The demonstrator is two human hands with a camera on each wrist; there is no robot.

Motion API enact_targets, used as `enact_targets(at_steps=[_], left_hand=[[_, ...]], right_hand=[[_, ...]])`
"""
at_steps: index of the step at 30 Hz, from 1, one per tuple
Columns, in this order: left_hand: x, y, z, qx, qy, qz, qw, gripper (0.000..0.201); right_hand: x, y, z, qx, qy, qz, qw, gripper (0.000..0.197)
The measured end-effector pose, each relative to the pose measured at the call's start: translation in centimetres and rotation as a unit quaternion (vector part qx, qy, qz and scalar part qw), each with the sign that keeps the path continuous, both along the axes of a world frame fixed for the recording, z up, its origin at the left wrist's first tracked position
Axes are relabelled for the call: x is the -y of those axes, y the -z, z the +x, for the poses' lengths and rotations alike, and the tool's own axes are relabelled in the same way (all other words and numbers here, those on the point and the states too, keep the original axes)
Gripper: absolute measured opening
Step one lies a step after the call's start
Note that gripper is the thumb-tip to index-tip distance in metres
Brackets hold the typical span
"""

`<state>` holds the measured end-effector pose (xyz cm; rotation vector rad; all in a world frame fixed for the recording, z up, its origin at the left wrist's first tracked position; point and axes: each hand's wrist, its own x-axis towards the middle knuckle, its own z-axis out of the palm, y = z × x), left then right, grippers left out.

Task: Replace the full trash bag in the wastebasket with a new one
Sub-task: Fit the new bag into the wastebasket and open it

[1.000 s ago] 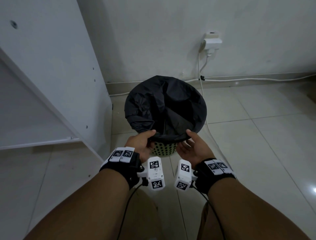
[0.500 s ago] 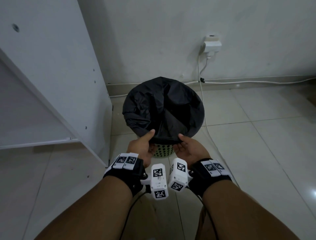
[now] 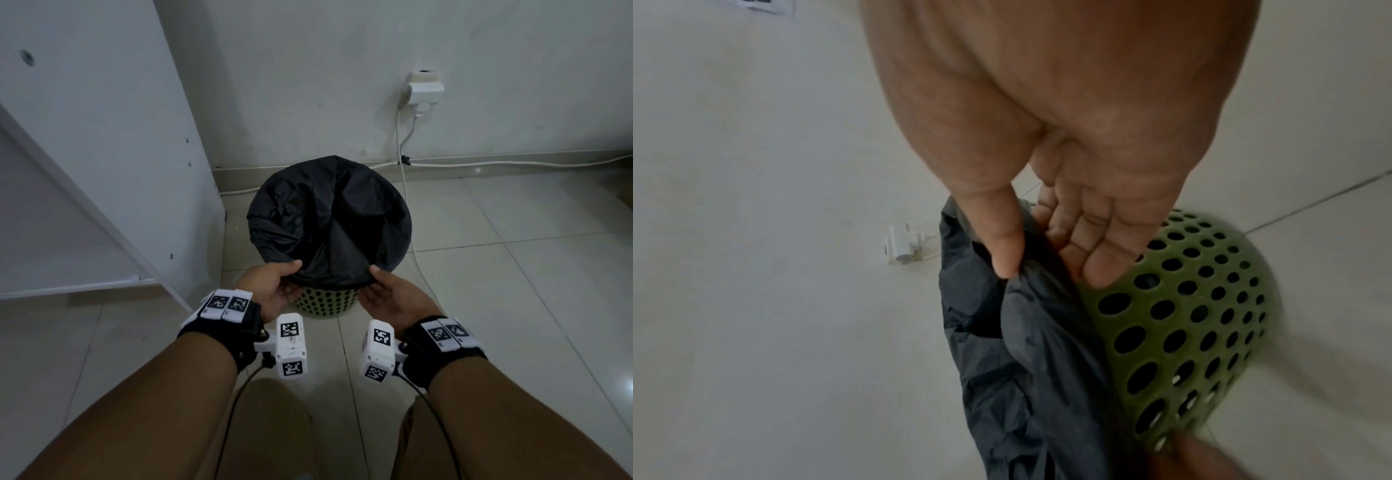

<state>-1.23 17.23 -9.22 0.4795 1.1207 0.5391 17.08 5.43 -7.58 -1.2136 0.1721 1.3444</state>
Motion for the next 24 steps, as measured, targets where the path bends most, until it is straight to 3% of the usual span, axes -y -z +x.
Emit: enact_targets(at_steps=[4,10,13,18,24], left_hand=[[1.7,0.7,1.1,0.014,-0.060,0.010,0.998,0.028],[4.8,1.2,2.0,0.044,-0.133,0.047,0.989,0.021],[3.8,1.1,1.4,0.054,-0.128,0.047,0.989,0.022],[1.7,0.7,0.0,0.030,-0.069,0.044,0.996,0.028],[0.1,0.8,-0.6,0.005,-0.089,0.063,0.994,0.036]], right_hand=[[-0.1,-0.1,-0.6,-0.017,0.004,0.004,1.000,0.006],[0.2,0.4,-2.4,-0.031,-0.053,-0.023,0.998,0.008],[0.5,0.0,-1.5,-0.022,-0.089,-0.031,0.995,0.007],[0.7,-0.8,1.0,0.009,-0.058,-0.040,0.998,0.021],[0.7,-0.3,0.2,-0.029,-0.047,-0.032,0.998,0.011]])
